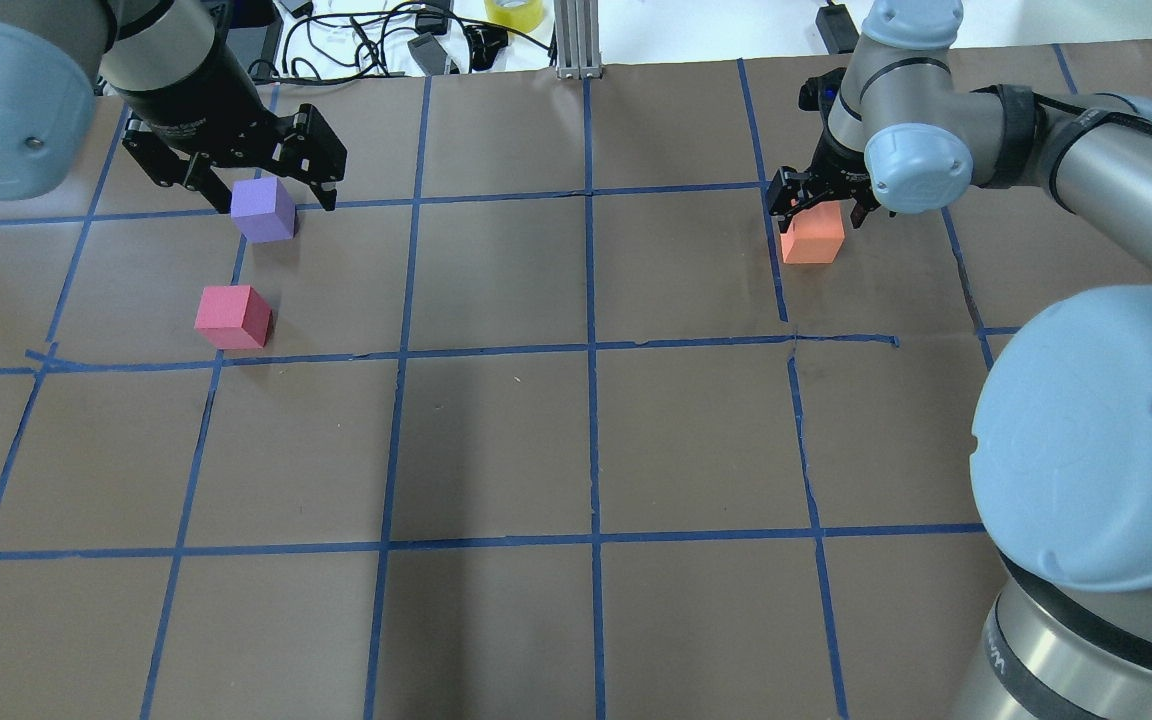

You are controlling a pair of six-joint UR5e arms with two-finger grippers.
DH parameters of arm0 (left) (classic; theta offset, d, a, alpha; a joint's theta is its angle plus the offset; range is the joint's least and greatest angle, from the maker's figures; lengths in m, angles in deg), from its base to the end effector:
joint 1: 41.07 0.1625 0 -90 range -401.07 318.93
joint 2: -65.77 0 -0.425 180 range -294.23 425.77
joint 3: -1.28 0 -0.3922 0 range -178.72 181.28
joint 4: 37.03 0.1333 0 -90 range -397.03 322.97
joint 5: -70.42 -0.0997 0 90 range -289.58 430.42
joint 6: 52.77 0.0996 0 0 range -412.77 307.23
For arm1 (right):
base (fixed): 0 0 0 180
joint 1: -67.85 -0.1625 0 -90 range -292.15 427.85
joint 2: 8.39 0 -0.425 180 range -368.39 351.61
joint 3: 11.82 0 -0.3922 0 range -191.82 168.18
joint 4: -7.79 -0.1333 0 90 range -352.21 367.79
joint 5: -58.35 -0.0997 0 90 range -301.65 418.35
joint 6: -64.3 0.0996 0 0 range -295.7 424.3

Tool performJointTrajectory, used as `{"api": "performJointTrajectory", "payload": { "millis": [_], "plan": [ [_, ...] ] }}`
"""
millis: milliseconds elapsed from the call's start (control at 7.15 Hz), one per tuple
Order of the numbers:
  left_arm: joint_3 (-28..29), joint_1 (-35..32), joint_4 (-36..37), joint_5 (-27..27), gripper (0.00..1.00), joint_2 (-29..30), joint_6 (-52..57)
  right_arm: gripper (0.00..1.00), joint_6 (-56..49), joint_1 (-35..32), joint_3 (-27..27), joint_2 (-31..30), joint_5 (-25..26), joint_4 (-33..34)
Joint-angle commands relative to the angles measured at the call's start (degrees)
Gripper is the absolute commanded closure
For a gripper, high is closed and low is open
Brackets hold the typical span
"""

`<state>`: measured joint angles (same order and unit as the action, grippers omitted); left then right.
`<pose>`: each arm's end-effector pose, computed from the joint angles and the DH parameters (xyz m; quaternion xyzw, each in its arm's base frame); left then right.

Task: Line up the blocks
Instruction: 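Lower the right gripper onto the orange cube and close it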

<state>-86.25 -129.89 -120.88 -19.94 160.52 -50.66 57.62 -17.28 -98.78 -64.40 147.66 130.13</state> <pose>-0.1217 -0.5359 0.4778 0.0080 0.9994 -0.0337 0.0041 0.0766 -0.6850 0.2160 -0.0159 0.9998 -0.0127 0.0048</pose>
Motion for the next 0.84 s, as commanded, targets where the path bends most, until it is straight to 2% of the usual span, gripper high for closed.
{"api": "performJointTrajectory", "payload": {
  "millis": [0,140,280,420,559,699],
  "plan": [
    [0.0,0.0,0.0,-0.1,0.00,0.0,0.0,0.12,0.7,0.1,0.2,1.3,-0.3,1.3],
    [0.0,0.0,0.0,-0.1,0.00,0.0,0.0,0.19,0.7,0.1,0.4,1.6,-0.4,1.3],
    [0.0,0.0,0.0,0.0,0.00,0.0,0.0,0.29,0.8,0.1,0.5,1.6,-0.4,1.4],
    [0.0,0.0,0.0,-0.2,0.00,-0.1,0.0,0.44,0.8,0.1,0.5,1.6,-0.5,1.4],
    [-0.1,0.0,0.0,-0.3,0.00,-0.1,0.0,0.52,0.9,0.1,0.5,1.6,-0.5,1.3],
    [-0.1,0.0,0.0,-0.6,0.00,-0.2,0.1,0.56,1.0,0.1,0.7,1.5,-0.5,1.3]
  ]
}}
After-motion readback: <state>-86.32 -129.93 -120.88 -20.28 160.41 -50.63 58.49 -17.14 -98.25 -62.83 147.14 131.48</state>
